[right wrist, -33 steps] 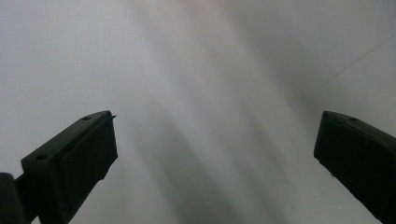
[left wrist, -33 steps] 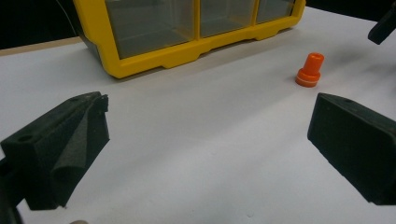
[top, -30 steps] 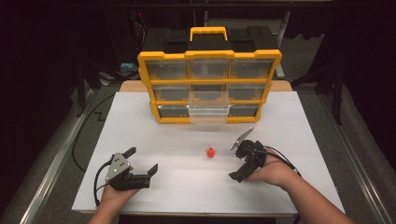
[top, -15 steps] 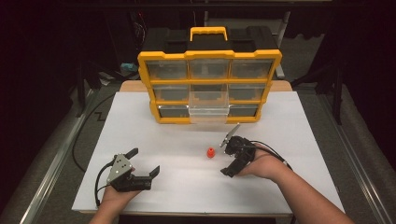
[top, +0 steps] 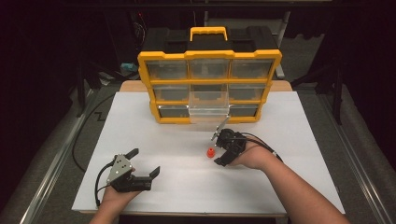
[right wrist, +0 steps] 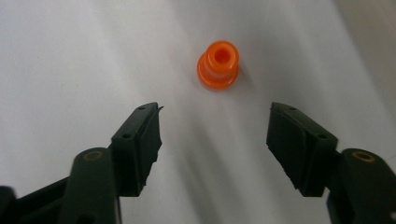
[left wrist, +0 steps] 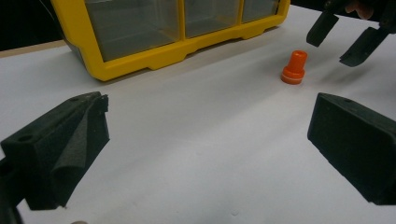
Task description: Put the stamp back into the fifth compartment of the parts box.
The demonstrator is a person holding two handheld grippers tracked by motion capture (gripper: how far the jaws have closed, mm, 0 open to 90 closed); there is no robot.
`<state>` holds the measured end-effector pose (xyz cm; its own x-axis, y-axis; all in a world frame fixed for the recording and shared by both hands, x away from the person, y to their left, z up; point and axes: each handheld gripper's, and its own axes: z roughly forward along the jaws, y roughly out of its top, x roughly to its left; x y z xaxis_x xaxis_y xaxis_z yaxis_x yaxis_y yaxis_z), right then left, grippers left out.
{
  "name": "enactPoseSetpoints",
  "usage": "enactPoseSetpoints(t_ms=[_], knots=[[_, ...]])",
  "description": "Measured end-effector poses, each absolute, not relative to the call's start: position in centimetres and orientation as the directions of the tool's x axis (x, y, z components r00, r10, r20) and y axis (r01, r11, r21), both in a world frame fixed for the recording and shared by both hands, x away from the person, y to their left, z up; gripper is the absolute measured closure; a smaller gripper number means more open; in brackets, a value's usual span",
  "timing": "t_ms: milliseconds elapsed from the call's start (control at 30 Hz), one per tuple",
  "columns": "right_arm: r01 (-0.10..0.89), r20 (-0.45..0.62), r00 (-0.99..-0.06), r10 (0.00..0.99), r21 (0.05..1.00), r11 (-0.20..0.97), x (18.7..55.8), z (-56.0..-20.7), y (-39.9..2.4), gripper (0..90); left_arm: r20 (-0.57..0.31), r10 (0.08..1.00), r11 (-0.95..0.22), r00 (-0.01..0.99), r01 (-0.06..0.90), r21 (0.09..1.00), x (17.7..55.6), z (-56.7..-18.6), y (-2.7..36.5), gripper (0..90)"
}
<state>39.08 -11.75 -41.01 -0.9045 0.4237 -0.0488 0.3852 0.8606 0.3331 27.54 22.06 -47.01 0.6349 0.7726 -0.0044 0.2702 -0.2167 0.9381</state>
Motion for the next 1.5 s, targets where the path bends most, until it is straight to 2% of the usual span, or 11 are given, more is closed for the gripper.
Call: enactPoseSetpoints(t_ms=[267, 600, 1100, 1500], knots=[[0.36, -0.061, -0.914, 0.402, 0.337, 0.87, 39.8, -40.8, -10.4, 53.8, -0.006, 0.77, -0.216, 0.638, 0.269, 0.939, 27.6, -47.0, 22.1, 0.2], [0.34, -0.061, -0.924, 0.378, 0.324, 0.883, 40.5, -40.8, -9.1, 64.2, -0.007, 0.768, -0.216, 0.64, 0.27, 0.938, 27.6, -47.0, 22.1, 0.2], [0.333, -0.063, -0.929, 0.365, 0.291, 0.897, 41.1, -41.6, -8.6, 72.9, -0.01, 0.771, -0.209, 0.637, 0.268, 0.941, 27.6, -47.0, 22.2, 0.2], [0.311, -0.056, -0.939, 0.339, 0.284, 0.907, 40.9, -41.1, -8.7, 73.7, -0.013, 0.771, -0.209, 0.637, 0.271, 0.94, 27.6, -47.0, 22.2, 0.2]])
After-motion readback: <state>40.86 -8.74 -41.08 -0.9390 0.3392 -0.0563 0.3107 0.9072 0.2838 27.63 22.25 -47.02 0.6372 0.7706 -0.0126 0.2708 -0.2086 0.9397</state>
